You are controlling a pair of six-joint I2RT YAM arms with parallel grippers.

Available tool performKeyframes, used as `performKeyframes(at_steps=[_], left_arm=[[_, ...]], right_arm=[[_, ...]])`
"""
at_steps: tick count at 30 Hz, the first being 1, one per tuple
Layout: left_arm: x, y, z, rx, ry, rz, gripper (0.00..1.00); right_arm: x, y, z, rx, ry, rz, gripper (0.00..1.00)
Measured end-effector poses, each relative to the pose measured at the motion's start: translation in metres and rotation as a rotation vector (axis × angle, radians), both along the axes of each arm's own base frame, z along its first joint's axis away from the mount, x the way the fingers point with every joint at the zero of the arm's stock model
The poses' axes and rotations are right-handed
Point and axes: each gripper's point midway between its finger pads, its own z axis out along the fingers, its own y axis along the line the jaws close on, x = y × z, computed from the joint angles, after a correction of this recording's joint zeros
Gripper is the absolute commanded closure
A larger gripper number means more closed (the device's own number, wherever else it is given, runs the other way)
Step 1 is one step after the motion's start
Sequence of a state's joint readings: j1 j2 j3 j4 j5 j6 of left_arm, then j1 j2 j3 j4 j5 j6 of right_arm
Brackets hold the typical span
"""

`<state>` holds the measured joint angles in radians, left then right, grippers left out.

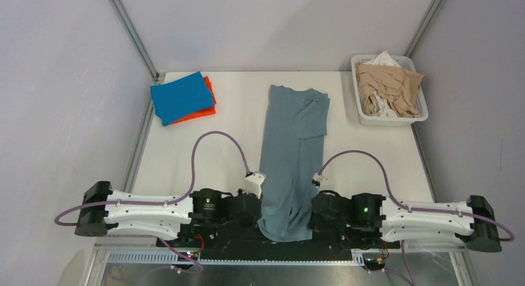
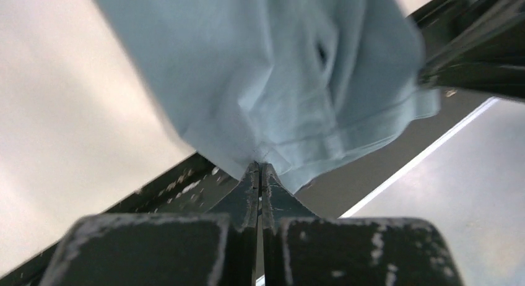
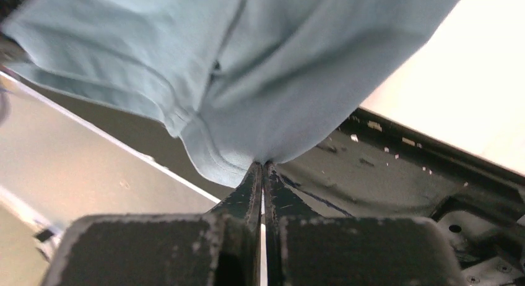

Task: Fold and stack the t-shirts
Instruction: Grab the bottom of the folded rectangular tshirt with both arms, then fold the folded rectangular tshirt in 1/3 of the way

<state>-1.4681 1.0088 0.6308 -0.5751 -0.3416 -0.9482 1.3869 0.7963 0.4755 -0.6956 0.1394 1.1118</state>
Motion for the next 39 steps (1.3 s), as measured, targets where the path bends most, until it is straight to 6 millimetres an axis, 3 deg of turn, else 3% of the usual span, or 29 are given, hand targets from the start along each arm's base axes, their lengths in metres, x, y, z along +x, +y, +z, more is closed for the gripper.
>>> performKeyframes(at_steps=[4, 6, 17, 24, 33, 39], left_arm=[[0.026, -0.025, 0.033, -0.084, -0.077, 0.015, 1.00], [0.049, -0.031, 0.042, -0.102, -0.114, 0.056, 1.00], [0.171, -0.039, 0.060, -0.052, -0.233, 0.212, 1.00], [0.240, -0.038, 0.047, 0.012, -0.228, 0.278, 1.00], [0.300, -0.032, 0.027, 0.067, -0.203, 0.315, 1.00], [0.327, -0.032, 0.018, 0.082, -0.192, 0.308, 1.00]], right_arm=[[0.032, 0.003, 0.025, 0.091, -0.063, -0.085, 1.00], [0.052, 0.000, 0.031, 0.103, -0.091, -0.137, 1.00], [0.163, -0.046, 0.052, 0.099, -0.228, -0.434, 1.00], [0.214, -0.063, 0.047, 0.121, -0.225, -0.513, 1.00], [0.266, -0.074, 0.043, 0.156, -0.225, -0.548, 1.00], [0.294, -0.073, 0.027, 0.172, -0.200, -0.551, 1.00]])
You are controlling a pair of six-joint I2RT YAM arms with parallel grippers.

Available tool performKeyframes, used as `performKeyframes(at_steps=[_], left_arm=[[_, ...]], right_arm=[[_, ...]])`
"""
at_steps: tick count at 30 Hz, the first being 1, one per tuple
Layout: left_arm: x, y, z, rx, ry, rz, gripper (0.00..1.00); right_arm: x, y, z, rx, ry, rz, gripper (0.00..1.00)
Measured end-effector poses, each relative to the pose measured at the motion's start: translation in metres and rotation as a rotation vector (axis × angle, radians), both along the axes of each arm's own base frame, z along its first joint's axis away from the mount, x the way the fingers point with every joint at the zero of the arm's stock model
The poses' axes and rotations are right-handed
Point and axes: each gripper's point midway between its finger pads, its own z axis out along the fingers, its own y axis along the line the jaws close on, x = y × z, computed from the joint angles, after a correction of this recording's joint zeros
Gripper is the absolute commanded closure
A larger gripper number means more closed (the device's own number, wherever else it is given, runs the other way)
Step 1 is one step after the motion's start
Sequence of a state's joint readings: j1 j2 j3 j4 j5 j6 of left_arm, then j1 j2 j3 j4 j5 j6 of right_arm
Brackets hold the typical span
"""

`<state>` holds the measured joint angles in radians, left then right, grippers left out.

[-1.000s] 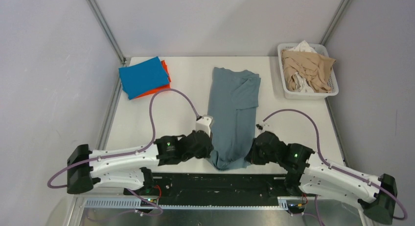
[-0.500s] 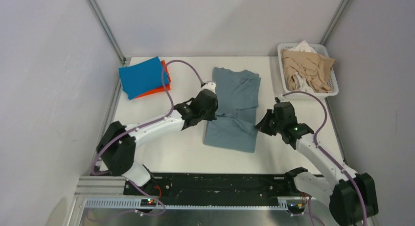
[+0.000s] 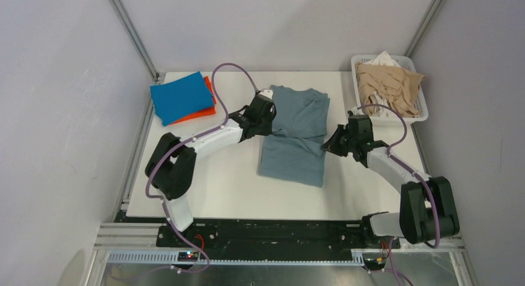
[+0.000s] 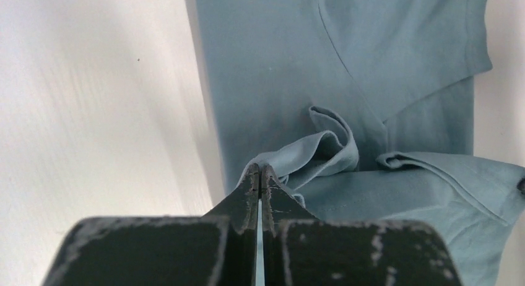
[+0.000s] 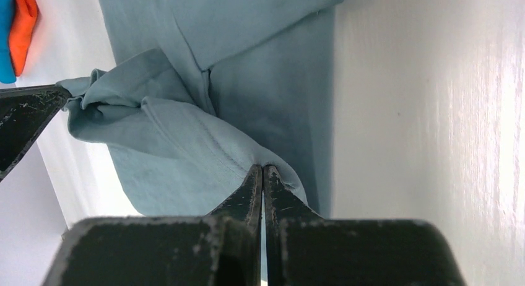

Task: Fold and stack the t-shirts
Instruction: Fold the folded rectangular tshirt in 1/3 of the way

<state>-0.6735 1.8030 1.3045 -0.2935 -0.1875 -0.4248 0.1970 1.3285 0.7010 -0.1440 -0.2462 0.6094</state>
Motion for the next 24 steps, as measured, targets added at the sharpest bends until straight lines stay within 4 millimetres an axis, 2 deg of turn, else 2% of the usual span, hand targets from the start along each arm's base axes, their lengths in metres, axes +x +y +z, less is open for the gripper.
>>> performKeyframes(at_steps=[2, 4, 5, 7, 8, 9, 10, 11, 12, 14, 17, 19, 22, 24], left_arm=[[0.006, -0.003, -0.005, 0.003, 0.008, -0.008, 0.97], [0.009, -0.004, -0.012, 0.012, 0.018, -0.012, 0.85], [0.011, -0.004, -0.015, 0.016, 0.024, -0.011, 0.84], [0.013, -0.005, -0.023, 0.021, 0.037, -0.015, 0.73], [0.014, -0.006, -0.025, 0.021, 0.043, -0.020, 0.55], [0.015, -0.005, -0.026, 0.020, 0.047, -0.022, 0.41], [0.016, -0.004, -0.027, 0.021, 0.048, -0.023, 0.14], [0.019, -0.002, -0.026, 0.021, 0.046, -0.019, 0.07], [0.021, -0.001, -0.024, 0.024, 0.040, -0.021, 0.02], [0.027, 0.000, -0.016, 0.017, 0.021, -0.008, 0.01], [0.031, 0.005, 0.003, 0.006, -0.016, 0.008, 0.00], [0.031, 0.010, 0.030, -0.020, -0.070, 0.027, 0.00], [0.018, 0.022, 0.068, -0.075, -0.135, 0.055, 0.00], [-0.002, 0.034, 0.085, -0.126, -0.162, 0.074, 0.00]], right_arm=[[0.007, 0.002, -0.007, 0.006, 0.014, 0.004, 0.98], [0.014, 0.003, -0.013, 0.008, 0.026, 0.004, 0.90], [0.017, 0.003, -0.016, 0.007, 0.031, 0.001, 0.87], [0.022, 0.001, -0.021, 0.009, 0.043, -0.010, 0.67], [0.024, 0.000, -0.022, 0.011, 0.049, -0.019, 0.49], [0.026, -0.002, -0.023, 0.010, 0.050, -0.029, 0.41], [0.029, -0.005, -0.022, 0.011, 0.048, -0.041, 0.28], [0.031, -0.007, -0.020, 0.007, 0.042, -0.049, 0.22], [0.034, -0.009, -0.017, 0.004, 0.036, -0.057, 0.11], [0.038, -0.014, -0.010, -0.007, 0.021, -0.077, 0.02], [0.034, -0.015, 0.005, -0.029, -0.009, -0.088, 0.01], [0.023, -0.009, 0.023, -0.049, -0.044, -0.068, 0.00], [0.006, 0.009, 0.048, -0.054, -0.104, -0.005, 0.01], [-0.010, 0.022, 0.060, -0.050, -0.129, 0.043, 0.01]])
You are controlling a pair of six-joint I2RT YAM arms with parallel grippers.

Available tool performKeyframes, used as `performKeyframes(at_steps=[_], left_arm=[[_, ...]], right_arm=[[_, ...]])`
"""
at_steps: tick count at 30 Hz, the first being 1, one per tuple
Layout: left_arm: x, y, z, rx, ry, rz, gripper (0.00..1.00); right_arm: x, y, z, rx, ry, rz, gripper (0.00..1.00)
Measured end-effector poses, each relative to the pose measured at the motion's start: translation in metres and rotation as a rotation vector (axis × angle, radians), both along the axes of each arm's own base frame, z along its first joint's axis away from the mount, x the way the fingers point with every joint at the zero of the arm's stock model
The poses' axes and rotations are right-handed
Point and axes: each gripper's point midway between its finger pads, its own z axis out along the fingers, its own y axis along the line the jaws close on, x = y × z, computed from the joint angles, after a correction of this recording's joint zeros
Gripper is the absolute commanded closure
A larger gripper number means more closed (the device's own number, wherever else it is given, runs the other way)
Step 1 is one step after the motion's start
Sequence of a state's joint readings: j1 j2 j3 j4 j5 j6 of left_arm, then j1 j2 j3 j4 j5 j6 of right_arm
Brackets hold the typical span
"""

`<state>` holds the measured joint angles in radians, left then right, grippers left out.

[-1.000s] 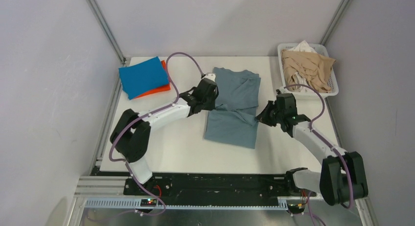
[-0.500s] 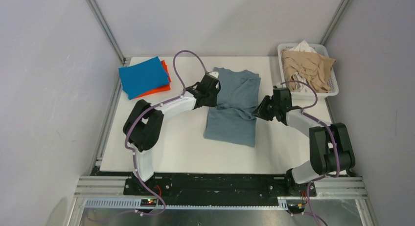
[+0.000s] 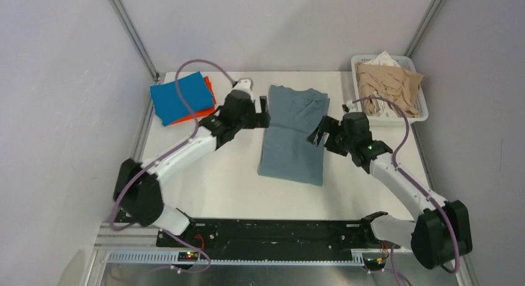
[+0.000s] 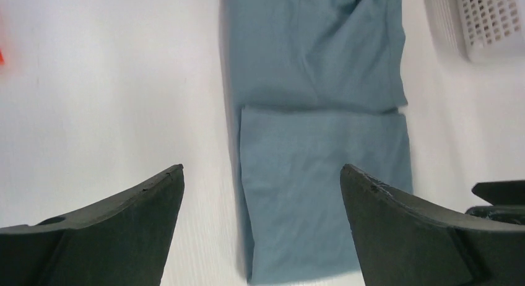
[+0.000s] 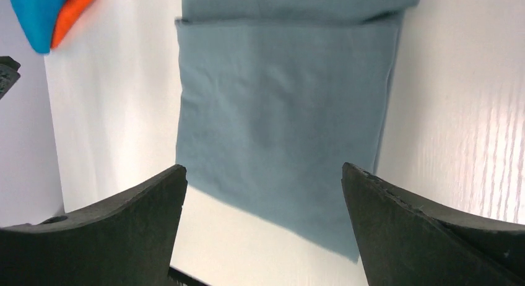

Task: Fold and stack the t-shirts
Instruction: Fold the folded rectangular tshirt in 1/3 of the way, then grab one side of the 2/3 rectangular tshirt with both arms

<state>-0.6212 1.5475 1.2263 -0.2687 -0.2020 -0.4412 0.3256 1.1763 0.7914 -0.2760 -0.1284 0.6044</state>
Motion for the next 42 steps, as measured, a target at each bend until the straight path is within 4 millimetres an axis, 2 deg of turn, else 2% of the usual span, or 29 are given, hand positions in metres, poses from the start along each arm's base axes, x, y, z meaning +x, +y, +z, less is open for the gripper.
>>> performKeyframes(at_steps=[3, 7, 10, 13, 15, 18, 22, 31, 32, 33, 35, 37, 38, 39, 42], left_arm=[[-0.029, 0.013, -0.004, -0.047, 0.015, 0.009, 0.00], [-0.075, 0.023, -0.061, -0.027, 0.150, 0.003, 0.00], [-0.109, 0.025, -0.104, -0.004, 0.265, -0.018, 0.00], [-0.128, 0.024, -0.124, -0.017, 0.335, -0.032, 0.05], [-0.133, 0.018, -0.131, -0.055, 0.359, -0.038, 0.14], [-0.137, 0.008, -0.144, -0.105, 0.400, -0.044, 0.34], [-0.139, 0.002, -0.157, -0.121, 0.442, -0.041, 0.53], [-0.139, -0.006, -0.167, -0.153, 0.469, -0.038, 0.79], [-0.139, -0.007, -0.168, -0.155, 0.470, -0.038, 0.82], [-0.138, -0.008, -0.169, -0.159, 0.471, -0.037, 0.90], [-0.137, -0.009, -0.170, -0.165, 0.471, -0.036, 0.99], [-0.136, -0.012, -0.171, -0.173, 0.469, -0.041, 1.00], [-0.136, -0.013, -0.170, -0.177, 0.467, -0.042, 1.00], [-0.135, -0.014, -0.170, -0.181, 0.464, -0.042, 1.00], [-0.135, -0.015, -0.170, -0.193, 0.446, -0.048, 1.00]], right_arm=[[-0.024, 0.005, -0.005, 0.009, 0.010, 0.026, 0.00], [-0.065, -0.001, -0.043, 0.011, 0.117, 0.024, 0.00], [-0.087, -0.004, -0.069, 0.023, 0.196, 0.013, 0.01], [-0.104, -0.005, -0.093, 0.039, 0.279, 0.004, 0.05], [-0.111, -0.005, -0.104, 0.042, 0.322, -0.002, 0.08], [-0.108, -0.003, -0.105, 0.061, 0.319, -0.018, 0.15], [-0.106, -0.001, -0.107, 0.088, 0.309, -0.035, 0.29], [-0.106, 0.001, -0.113, 0.132, 0.308, -0.064, 0.44], [-0.105, 0.001, -0.113, 0.134, 0.306, -0.066, 0.50], [-0.104, 0.001, -0.114, 0.135, 0.306, -0.067, 0.53], [-0.103, 0.001, -0.117, 0.133, 0.310, -0.072, 0.65], [-0.101, 0.001, -0.121, 0.132, 0.317, -0.076, 0.83], [-0.101, 0.002, -0.122, 0.130, 0.318, -0.075, 0.97], [-0.102, 0.002, -0.125, 0.126, 0.325, -0.075, 1.00], [-0.105, 0.004, -0.128, 0.126, 0.328, -0.069, 1.00]])
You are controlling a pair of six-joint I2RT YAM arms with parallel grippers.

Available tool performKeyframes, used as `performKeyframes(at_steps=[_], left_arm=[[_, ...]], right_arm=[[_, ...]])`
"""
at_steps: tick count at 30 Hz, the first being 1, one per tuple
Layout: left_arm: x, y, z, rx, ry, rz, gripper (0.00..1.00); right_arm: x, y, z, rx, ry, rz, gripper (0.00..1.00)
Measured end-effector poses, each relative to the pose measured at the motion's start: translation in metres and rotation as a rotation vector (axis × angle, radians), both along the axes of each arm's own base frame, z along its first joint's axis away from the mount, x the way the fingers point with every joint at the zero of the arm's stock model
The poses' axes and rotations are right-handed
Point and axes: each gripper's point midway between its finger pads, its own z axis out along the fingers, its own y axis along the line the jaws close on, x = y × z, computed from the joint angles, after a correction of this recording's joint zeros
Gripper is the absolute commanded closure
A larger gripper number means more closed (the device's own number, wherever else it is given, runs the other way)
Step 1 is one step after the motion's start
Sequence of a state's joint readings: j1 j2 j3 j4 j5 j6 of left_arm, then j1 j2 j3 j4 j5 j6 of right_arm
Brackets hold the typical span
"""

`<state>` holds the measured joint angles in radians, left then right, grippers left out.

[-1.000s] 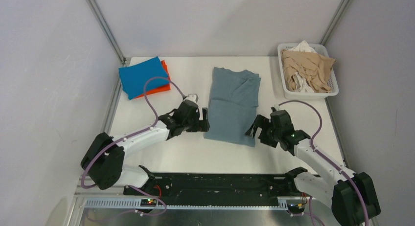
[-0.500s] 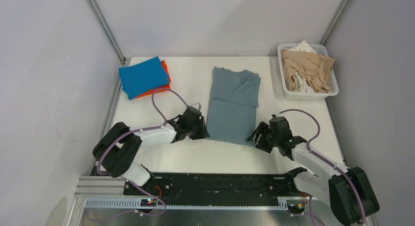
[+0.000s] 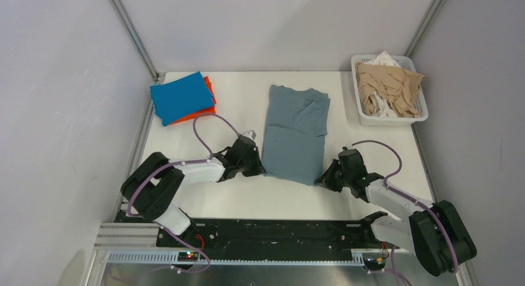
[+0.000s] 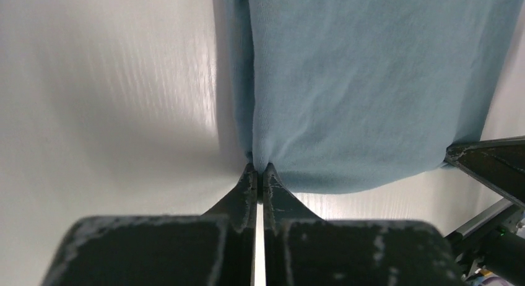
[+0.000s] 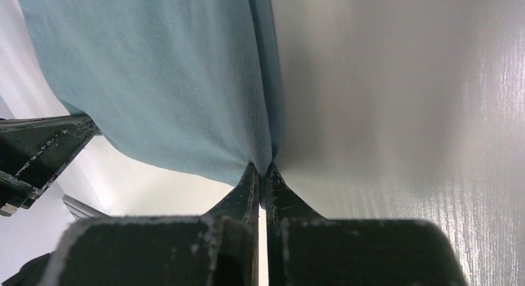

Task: Fold and stack the t-shirts
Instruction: Grab one side of the 2/3 rectangular tshirt with both arms, then smooth out wrinkles on the folded tshirt

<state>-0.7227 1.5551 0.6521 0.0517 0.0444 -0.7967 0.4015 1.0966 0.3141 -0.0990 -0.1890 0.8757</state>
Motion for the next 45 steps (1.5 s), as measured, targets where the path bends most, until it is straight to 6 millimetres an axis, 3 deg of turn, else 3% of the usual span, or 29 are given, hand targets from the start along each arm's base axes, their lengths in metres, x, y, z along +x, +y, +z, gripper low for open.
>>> performKeyframes(at_steps=[4, 11, 18, 22, 26, 29, 33, 38, 45], left_arm=[[-0.016, 0.005, 0.000, 0.011, -0.041, -0.003, 1.00], [-0.072, 0.016, 0.000, 0.012, -0.040, -0.037, 1.00], [-0.134, 0.025, 0.005, -0.003, -0.036, -0.125, 1.00], [-0.147, 0.025, 0.011, -0.012, -0.045, -0.157, 1.00], [-0.145, 0.026, 0.018, -0.024, -0.065, -0.144, 1.00], [-0.140, 0.025, 0.028, -0.036, -0.100, -0.138, 1.00], [-0.125, 0.013, 0.063, -0.062, -0.191, -0.142, 1.00], [-0.086, 0.001, 0.121, -0.108, -0.320, -0.089, 1.00], [-0.017, 0.003, 0.162, -0.037, -0.417, 0.010, 1.00]], right_arm=[[-0.012, 0.001, 0.001, -0.010, -0.006, 0.036, 1.00], [-0.061, 0.000, 0.005, -0.019, 0.027, 0.132, 1.00], [-0.120, 0.013, 0.011, 0.026, 0.081, 0.297, 1.00], [-0.145, 0.015, 0.005, 0.010, 0.143, 0.351, 1.00], [-0.146, 0.013, 0.006, -0.012, 0.150, 0.335, 1.00], [-0.136, 0.014, 0.023, -0.021, 0.119, 0.313, 1.00], [-0.117, 0.014, 0.047, -0.024, 0.067, 0.286, 1.00], [-0.079, 0.008, 0.085, -0.044, -0.014, 0.221, 1.00], [-0.020, -0.013, 0.128, -0.063, -0.106, 0.123, 1.00]])
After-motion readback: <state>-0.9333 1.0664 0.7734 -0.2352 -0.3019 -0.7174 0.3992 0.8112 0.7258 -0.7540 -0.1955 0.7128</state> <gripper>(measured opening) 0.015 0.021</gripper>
